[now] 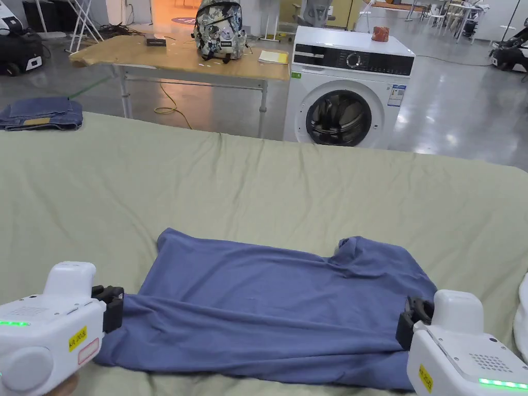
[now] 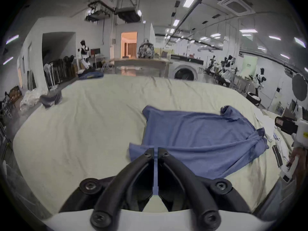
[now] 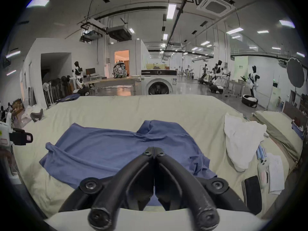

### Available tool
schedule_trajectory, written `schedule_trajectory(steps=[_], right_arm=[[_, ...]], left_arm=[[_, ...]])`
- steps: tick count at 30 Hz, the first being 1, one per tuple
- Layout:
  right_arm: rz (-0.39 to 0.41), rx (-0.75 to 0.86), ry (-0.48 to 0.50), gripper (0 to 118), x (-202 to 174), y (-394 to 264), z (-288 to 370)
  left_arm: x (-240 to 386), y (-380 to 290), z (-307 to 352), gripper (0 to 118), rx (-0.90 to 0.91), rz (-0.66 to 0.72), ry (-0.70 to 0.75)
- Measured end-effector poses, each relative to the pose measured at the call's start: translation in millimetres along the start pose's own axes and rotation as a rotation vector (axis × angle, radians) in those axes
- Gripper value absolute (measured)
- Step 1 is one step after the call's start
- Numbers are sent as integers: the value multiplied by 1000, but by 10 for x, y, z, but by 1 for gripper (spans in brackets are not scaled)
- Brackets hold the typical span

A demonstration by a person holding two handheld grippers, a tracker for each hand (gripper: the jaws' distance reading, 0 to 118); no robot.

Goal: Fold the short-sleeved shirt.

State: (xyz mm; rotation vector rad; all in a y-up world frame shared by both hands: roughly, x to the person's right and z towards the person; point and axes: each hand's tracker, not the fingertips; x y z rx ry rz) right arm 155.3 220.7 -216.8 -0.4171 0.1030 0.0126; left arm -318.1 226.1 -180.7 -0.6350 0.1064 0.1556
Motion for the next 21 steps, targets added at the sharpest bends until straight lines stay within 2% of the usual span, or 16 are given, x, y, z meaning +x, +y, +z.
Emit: schedule_trajectory(steps=[8,10,11,12,13,14,15,21], right_arm=[[-6,-82,-10,0,134,-154,-35],[0,-94,-18,0,162,-186,-30],[-1,-99,-20,0,178,-199,-24],[-2,-104,-20,0,196,-213,-23],[-1,-110,-24,0,211,-225,-23],[0,-116,-27,0,226,-236,-22],[1,-121,-28,0,231,-252,-8],[2,-147,-39,0,310,-333,-5]], left_arm=[[-498,43,-566,0,-265,91,-47],[-554,38,-708,5,-330,85,-41],[-588,33,-759,11,-343,96,-49],[-618,28,-818,25,-369,114,-50],[-472,9,-702,48,-389,125,-49],[-457,-7,-712,65,-387,124,-46],[-435,-23,-736,75,-404,121,-41],[-162,-167,-867,76,-504,45,49]])
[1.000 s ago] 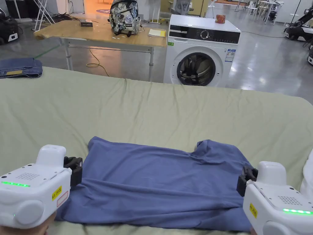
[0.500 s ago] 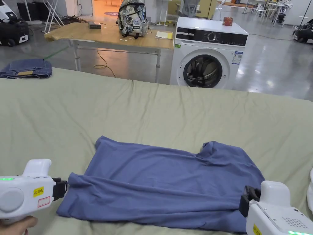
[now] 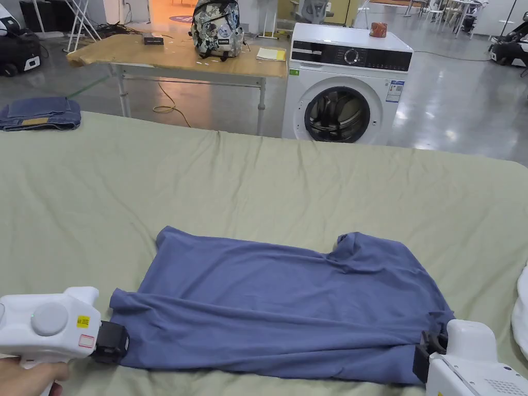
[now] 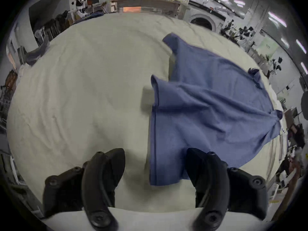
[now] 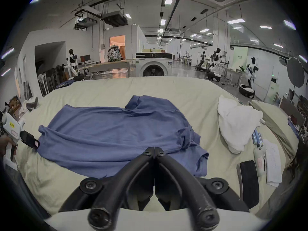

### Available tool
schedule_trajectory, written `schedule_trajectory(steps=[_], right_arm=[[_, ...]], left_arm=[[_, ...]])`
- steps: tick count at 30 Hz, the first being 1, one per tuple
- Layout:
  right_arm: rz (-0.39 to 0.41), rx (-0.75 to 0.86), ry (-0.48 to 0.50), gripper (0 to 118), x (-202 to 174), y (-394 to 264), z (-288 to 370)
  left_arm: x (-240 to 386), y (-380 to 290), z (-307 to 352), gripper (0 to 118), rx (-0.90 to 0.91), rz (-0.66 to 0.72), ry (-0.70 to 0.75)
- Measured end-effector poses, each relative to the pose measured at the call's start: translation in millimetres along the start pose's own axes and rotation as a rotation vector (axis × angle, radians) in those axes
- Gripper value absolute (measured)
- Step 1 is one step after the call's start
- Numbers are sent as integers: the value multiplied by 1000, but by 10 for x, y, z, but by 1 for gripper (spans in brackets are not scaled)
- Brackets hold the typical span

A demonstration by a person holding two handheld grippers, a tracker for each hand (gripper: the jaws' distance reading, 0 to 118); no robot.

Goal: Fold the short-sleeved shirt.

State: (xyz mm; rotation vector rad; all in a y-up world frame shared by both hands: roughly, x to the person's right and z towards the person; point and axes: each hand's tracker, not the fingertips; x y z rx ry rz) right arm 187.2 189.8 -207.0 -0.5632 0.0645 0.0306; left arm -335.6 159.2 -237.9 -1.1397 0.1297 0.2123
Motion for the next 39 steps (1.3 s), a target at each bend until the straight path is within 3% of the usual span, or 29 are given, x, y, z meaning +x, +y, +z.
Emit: schedule_trajectory(steps=[2,3,4,5,13,18,20,21,22,23,24,29,31,32,33,34,35,39], right_arm=[[-2,-7,-3,0,22,-23,20],[-4,-10,-6,0,35,-28,27],[-7,-12,-7,0,62,-35,40],[-11,-13,-9,0,89,-38,50],[-48,-28,-32,0,420,125,77],[-93,-171,9,0,691,254,-208],[-59,-250,-2,17,750,270,-387],[-62,-280,11,33,782,268,-467],[-57,-314,4,61,801,247,-571],[-57,-350,20,76,819,233,-665],[-50,-385,18,80,832,212,-754],[-26,-549,15,80,845,27,-1122],[-25,-542,10,75,829,-49,-1136],[-24,-507,2,66,817,-53,-1088],[-28,-507,8,49,812,-43,-1060],[-44,-500,27,21,812,-29,-1019],[-69,-486,55,11,815,-20,-989],[-16,-479,52,8,725,-35,-908]], left_arm=[[165,-74,48,63,30,-55,63],[231,-94,66,49,33,-67,80],[108,-19,-66,23,44,-74,72],[125,-29,-36,8,57,-73,66],[-24,-91,183,2,106,-46,-13],[-23,-161,376,1,143,-50,-43],[-24,-173,421,1,152,-50,-49],[-31,-179,439,1,159,-48,-52],[-40,-175,452,1,160,-48,-54],[-47,-175,459,1,160,-48,-57],[-34,-175,460,1,164,-48,-58],[-45,-176,447,1,162,-39,-62],[-47,-179,435,1,160,-37,-61],[-43,-181,428,1,160,-35,-61],[-45,-184,424,1,158,-35,-62],[-45,-188,420,1,157,-35,-62],[-43,-191,416,1,157,-37,-61],[-16,-190,419,1,161,-47,-52]])
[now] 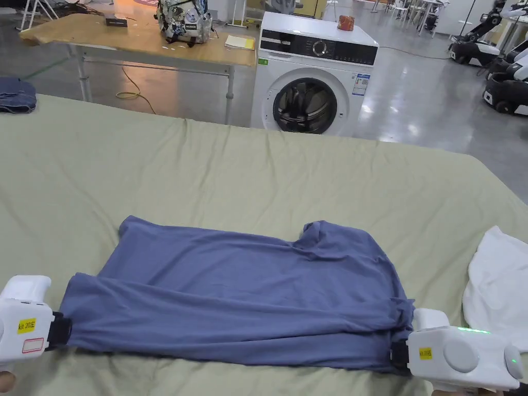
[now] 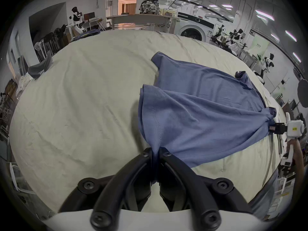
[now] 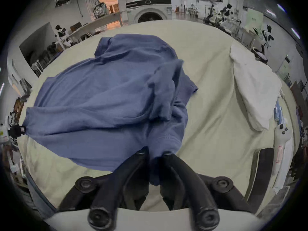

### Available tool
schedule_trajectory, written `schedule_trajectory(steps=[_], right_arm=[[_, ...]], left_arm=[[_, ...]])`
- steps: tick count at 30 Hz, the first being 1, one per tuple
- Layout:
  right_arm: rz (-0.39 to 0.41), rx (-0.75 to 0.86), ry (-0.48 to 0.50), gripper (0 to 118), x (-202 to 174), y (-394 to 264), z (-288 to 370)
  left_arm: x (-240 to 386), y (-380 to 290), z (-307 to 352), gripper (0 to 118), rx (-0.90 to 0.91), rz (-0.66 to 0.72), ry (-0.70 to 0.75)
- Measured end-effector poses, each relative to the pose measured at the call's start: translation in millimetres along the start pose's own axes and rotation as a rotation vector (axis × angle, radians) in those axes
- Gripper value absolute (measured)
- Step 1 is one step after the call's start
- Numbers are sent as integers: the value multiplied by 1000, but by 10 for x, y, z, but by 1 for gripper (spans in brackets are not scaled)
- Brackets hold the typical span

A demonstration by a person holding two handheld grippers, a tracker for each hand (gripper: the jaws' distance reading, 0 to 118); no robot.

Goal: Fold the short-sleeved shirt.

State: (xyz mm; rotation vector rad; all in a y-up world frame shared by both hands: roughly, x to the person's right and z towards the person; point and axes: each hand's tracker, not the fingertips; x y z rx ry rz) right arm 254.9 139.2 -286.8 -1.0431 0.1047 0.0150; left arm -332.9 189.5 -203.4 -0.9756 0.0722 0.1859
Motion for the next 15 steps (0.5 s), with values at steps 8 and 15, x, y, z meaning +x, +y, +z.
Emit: schedule_trajectory(steps=[8,15], right_arm=[[26,94,-11,8,-114,138,616],[57,140,-22,8,-147,116,1115]], left_arm=[[6,155,366,1,71,2,-18],[-51,142,758,1,132,-9,-16]])
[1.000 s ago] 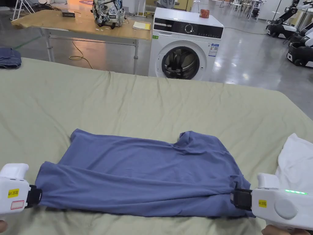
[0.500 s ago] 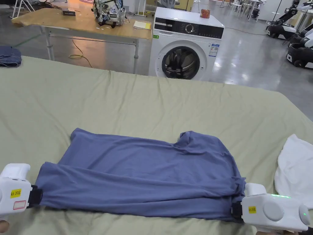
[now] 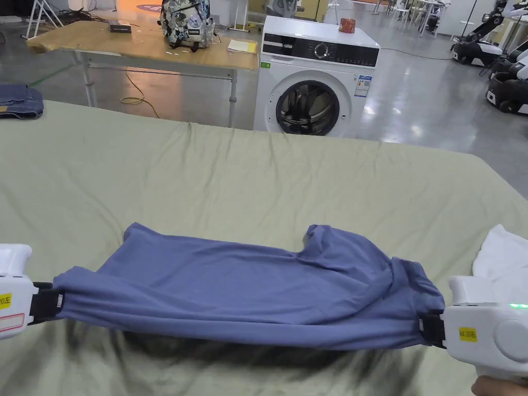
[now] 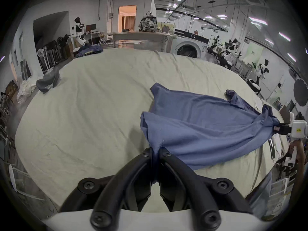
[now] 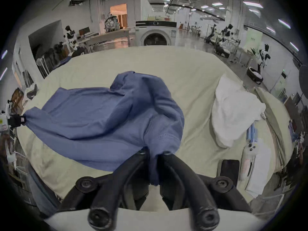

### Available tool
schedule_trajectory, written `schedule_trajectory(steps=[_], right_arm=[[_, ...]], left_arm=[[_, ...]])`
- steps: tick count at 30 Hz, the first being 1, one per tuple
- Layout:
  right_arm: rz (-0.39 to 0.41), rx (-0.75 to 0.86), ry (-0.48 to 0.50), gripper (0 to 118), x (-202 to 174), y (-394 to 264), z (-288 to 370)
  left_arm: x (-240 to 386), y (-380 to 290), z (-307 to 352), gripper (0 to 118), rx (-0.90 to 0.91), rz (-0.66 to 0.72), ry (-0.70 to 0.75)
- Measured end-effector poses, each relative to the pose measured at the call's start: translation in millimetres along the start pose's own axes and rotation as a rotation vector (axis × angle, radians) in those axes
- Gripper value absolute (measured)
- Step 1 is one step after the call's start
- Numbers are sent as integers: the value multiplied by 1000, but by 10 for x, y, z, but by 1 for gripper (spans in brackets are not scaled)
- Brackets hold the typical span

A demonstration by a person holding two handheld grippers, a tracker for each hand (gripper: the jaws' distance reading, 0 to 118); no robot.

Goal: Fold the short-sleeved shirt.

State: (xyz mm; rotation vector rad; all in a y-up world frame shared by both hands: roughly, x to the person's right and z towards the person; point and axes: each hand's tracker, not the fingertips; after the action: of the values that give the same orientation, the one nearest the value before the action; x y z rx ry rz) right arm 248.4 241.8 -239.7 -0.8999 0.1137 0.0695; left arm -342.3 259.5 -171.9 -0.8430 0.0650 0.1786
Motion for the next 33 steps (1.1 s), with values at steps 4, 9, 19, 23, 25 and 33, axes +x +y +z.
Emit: schedule_trajectory(steps=[4,9,19,23,25,33], right_arm=[[-21,-30,31,8,25,-305,120],[-27,-122,38,8,6,-885,75],[35,-177,-71,8,-97,-1402,-293],[55,-173,-81,9,-96,-1386,-300],[47,-170,-85,22,-59,-1329,-230],[-17,54,-100,66,-109,-877,271]], left_arm=[[-110,-295,83,1,-26,16,-9],[-109,-869,74,1,-86,2,28],[-126,-1352,-325,1,-188,-6,73],[-161,-1295,-358,1,-199,-15,64],[-213,-1237,-316,1,-202,8,36],[-126,-838,30,54,-11,56,-27]])
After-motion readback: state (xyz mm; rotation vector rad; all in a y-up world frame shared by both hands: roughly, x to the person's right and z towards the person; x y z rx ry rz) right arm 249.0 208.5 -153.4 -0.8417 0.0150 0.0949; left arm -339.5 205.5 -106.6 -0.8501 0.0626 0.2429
